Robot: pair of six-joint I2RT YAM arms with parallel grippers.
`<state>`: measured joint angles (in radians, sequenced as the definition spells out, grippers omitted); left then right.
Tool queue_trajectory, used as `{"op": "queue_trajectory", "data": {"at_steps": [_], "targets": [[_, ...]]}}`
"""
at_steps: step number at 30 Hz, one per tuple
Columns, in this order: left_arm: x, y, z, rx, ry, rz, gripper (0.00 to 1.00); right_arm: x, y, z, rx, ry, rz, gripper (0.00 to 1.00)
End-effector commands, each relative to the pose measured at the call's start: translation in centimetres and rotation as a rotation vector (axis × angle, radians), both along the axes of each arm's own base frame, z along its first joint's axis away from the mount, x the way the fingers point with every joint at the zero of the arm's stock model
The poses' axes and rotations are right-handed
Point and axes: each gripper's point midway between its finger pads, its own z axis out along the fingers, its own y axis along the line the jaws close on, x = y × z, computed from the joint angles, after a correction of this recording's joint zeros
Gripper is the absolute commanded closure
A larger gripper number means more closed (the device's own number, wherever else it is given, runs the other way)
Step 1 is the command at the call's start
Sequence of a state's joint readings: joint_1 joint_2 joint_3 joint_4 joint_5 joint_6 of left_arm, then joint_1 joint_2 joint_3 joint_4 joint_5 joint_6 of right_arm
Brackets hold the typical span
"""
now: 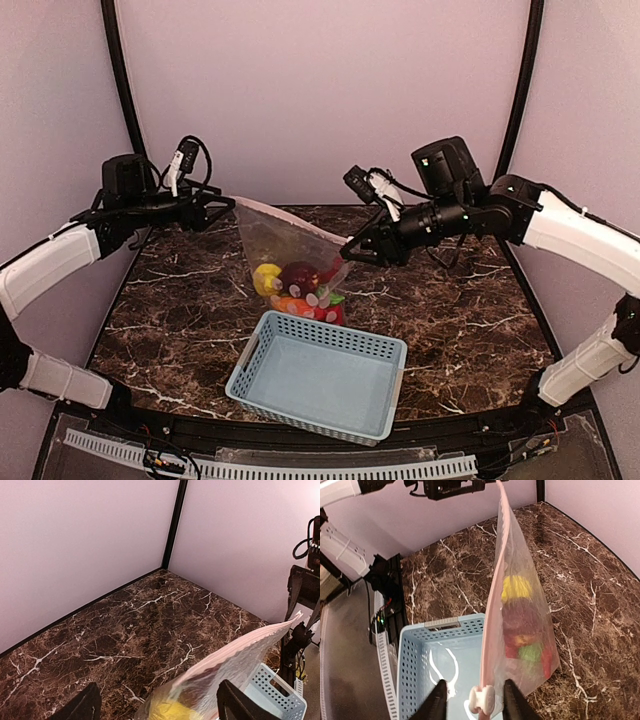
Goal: Place the food in the zip-top bag and seal the zipper
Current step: Place the zipper food storage bag at the center of the board, then reset both arms
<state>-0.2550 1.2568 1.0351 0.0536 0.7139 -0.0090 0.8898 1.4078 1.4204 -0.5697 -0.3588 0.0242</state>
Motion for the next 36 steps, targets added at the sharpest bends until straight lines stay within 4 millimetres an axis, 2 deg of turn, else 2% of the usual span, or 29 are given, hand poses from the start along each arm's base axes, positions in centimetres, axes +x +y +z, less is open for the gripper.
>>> {"op": "queue_trajectory", "data": {"at_steps": [1,2,3,4,7,8,11,14,19,23,24,25,28,32,35,36], "targets": [[-2.3,0.7,2.0,-0.052,-0.044,0.014,0.16,-1.4,-0.8,1.2,0.042,0.008,0.007,0.47],[-2.5,0.8,1.6,-0.060,-0.018,0.023,0.15,-1.3,-0.9,1.7,0.055,-0.004,0.002,0.39],[-2.9,1.1,2.1,-0.071,-0.016,0.042,0.14,-1.4,-1.0,2.2,0.068,-0.015,-0.003,0.31],[-3.1,1.4,1.4,-0.067,0.013,0.057,0.14,-1.4,-1.1,2.8,0.083,-0.027,-0.008,0.22],[-3.6,2.9,1.2,-0.066,0.058,0.158,0.12,-1.1,-2.0,4.9,0.133,-0.075,-0.053,0.06],[-3.8,3.3,0.5,-0.052,0.097,0.187,0.09,-0.7,-2.4,5.4,0.140,-0.088,-0.090,0.02],[-3.4,5.4,-0.1,0.000,0.145,0.322,0.03,1.4,-4.1,6.1,0.138,-0.106,-0.232,0.01],[-2.9,7.1,-1.9,0.071,0.225,0.403,0.01,3.9,-6.3,5.6,0.131,-0.058,-0.371,0.01],[-1.0,10.9,-4.0,0.081,0.323,0.535,0.01,8.3,-11.7,2.1,0.106,0.062,-0.590,0.01],[-0.1,14.3,-5.1,0.069,0.353,0.637,0.01,10.7,-16.6,-1.6,0.065,0.136,-0.755,0.01],[0.0,15.8,-5.5,0.062,0.359,0.674,0.01,11.1,-17.9,-2.4,0.060,0.149,-0.797,0.01],[0.0,16.4,-5.6,0.061,0.357,0.691,0.01,11.4,-19.4,-3.5,0.047,0.165,-0.844,0.01],[-0.7,18.6,-5.9,0.084,0.330,0.766,0.01,11.6,-23.6,-4.2,0.055,0.158,-0.968,0.01],[-2.3,21.0,-5.3,0.158,0.232,0.891,0.01,11.1,-27.4,-3.1,0.074,0.052,-1.067,0.01],[-4.1,22.6,-3.7,0.199,0.127,0.979,0.01,10.3,-28.8,-2.0,0.079,-0.074,-1.089,0.01],[-4.5,22.8,-3.9,0.225,0.110,0.987,0.01,10.1,-29.1,-1.7,0.086,-0.110,-1.097,0.01]]}}
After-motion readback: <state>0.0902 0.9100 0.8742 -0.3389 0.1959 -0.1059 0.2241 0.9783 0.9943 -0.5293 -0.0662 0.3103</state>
